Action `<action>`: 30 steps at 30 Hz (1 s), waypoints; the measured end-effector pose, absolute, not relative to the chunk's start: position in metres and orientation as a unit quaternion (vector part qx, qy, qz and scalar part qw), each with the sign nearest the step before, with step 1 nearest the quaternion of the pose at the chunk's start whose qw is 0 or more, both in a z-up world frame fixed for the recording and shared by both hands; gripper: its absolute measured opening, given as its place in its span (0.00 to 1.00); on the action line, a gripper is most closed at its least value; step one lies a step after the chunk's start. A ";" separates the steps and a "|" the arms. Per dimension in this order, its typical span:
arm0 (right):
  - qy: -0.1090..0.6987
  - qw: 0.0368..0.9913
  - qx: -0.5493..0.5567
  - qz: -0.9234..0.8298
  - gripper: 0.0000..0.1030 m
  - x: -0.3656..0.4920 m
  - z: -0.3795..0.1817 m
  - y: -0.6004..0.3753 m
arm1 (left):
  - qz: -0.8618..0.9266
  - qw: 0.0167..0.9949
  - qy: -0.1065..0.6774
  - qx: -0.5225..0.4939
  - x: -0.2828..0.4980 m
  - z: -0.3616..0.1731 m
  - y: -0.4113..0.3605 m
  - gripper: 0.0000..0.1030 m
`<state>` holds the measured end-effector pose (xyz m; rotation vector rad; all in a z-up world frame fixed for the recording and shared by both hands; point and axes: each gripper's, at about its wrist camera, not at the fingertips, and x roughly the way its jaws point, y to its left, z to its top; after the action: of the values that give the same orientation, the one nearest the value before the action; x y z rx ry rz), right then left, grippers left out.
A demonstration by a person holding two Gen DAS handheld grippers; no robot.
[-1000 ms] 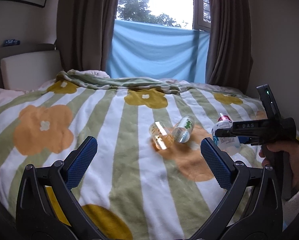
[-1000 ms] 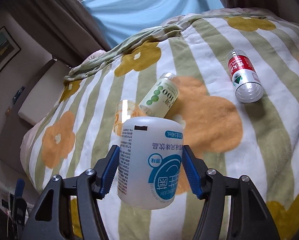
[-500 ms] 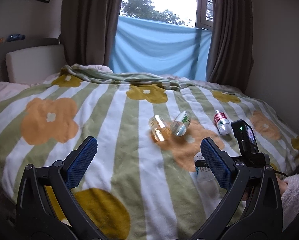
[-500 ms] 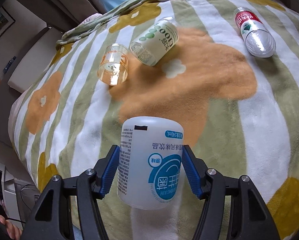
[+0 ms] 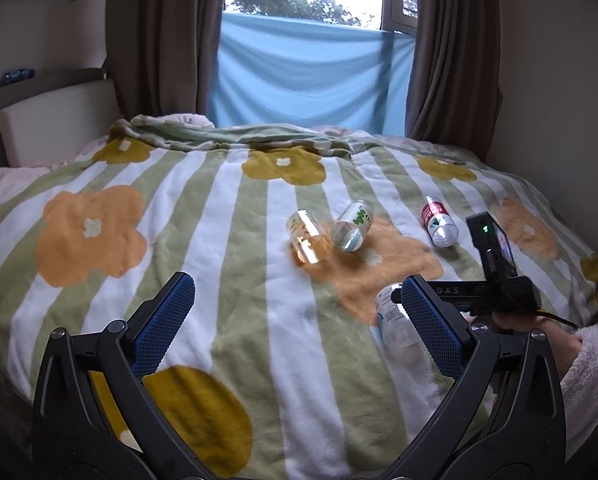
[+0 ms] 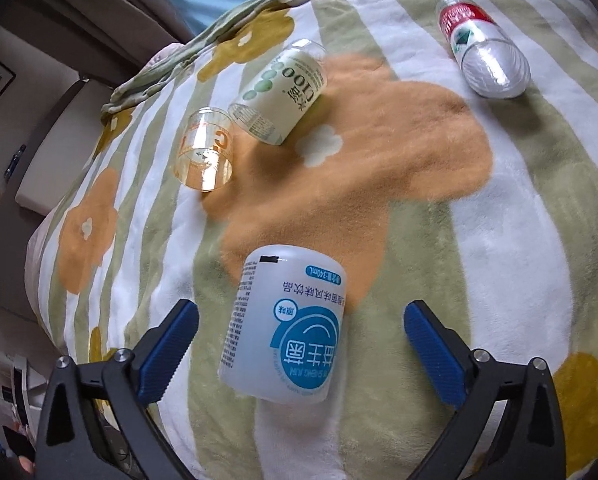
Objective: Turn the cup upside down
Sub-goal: 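Lift the white-and-blue bottle with the right gripper and set it down, then lower the left gripper and grasp the white-and-blue bottle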
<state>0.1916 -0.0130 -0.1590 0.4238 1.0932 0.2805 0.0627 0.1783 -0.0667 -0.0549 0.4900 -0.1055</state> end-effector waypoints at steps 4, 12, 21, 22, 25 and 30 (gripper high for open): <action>0.460 0.857 0.168 0.159 1.00 0.166 -0.134 -0.028 | -0.078 0.958 0.272 -0.038 0.083 -0.064 0.168 1.00; 0.309 0.937 0.050 0.156 1.00 0.098 -0.085 -0.067 | -0.185 0.903 0.385 -0.038 0.158 -0.057 0.115 1.00; 0.230 0.961 -0.012 0.156 1.00 0.064 -0.092 -0.077 | -0.160 0.789 0.590 0.059 0.262 -0.113 0.039 1.00; 0.227 0.960 -0.003 0.162 1.00 0.062 -0.096 -0.080 | -0.156 0.773 0.612 0.052 0.270 -0.125 0.035 1.00; 0.226 0.957 0.023 0.178 1.00 0.060 -0.105 -0.087 | -0.144 0.732 0.666 0.030 0.289 -0.163 0.026 0.99; 0.229 0.956 0.036 0.178 1.00 0.060 -0.111 -0.099 | -0.130 0.687 0.715 0.000 0.300 -0.205 0.020 0.87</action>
<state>0.0601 -0.0989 -0.1110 0.0724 0.4649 0.3607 0.3001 0.0197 -0.2053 0.0006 1.6008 -0.2916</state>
